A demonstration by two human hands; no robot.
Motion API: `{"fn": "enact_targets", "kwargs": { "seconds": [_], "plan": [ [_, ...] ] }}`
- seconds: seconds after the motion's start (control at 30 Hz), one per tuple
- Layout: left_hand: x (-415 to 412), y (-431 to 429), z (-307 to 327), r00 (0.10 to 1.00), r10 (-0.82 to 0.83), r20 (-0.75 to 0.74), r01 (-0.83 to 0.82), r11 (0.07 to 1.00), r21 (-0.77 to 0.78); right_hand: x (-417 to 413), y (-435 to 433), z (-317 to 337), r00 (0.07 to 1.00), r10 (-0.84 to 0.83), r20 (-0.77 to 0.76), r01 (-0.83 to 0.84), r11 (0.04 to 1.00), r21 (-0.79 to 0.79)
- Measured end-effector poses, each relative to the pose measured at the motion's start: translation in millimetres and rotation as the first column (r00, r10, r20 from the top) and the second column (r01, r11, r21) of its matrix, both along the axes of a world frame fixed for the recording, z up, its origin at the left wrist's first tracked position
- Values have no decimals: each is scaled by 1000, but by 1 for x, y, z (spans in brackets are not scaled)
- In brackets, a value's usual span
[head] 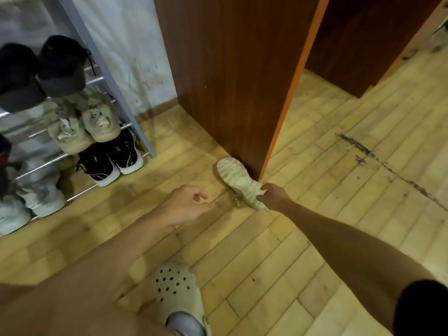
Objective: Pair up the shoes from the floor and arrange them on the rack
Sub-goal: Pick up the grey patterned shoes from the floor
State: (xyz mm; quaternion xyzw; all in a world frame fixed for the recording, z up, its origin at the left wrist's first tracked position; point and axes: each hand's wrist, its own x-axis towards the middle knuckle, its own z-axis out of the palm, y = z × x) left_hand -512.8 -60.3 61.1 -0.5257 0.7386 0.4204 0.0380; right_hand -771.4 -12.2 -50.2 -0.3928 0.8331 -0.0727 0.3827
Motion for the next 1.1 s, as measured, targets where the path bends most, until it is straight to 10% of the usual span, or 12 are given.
{"fn": "enact_targets", "kwargs": {
  "seconds": [0.47, 0.7, 0.87, 1.0, 1.1],
  "plan": [
    [30, -11, -56, 950, -228, 215, 212, 973, 94, 17, 0, -78, 733, -654, 189, 677, 730, -98],
    [43, -10, -54, 950, -153, 272, 123, 984, 126, 63, 31, -75, 989, -134, -67, 95, 908, -409],
    [46, 4, -50, 938, -173, 302, 144, 983, 116, 88, 54, -78, 837, 507, -207, -540, 827, -155],
    [58, 13, -48, 903, -234, 359, 215, 972, 94, 86, 27, -69, 922, 280, -267, -354, 890, -288],
    [70, 13, -48, 911, -238, 336, 213, 971, 108, 82, -8, -66, 987, 122, -100, -124, 992, -23]
  ]
}}
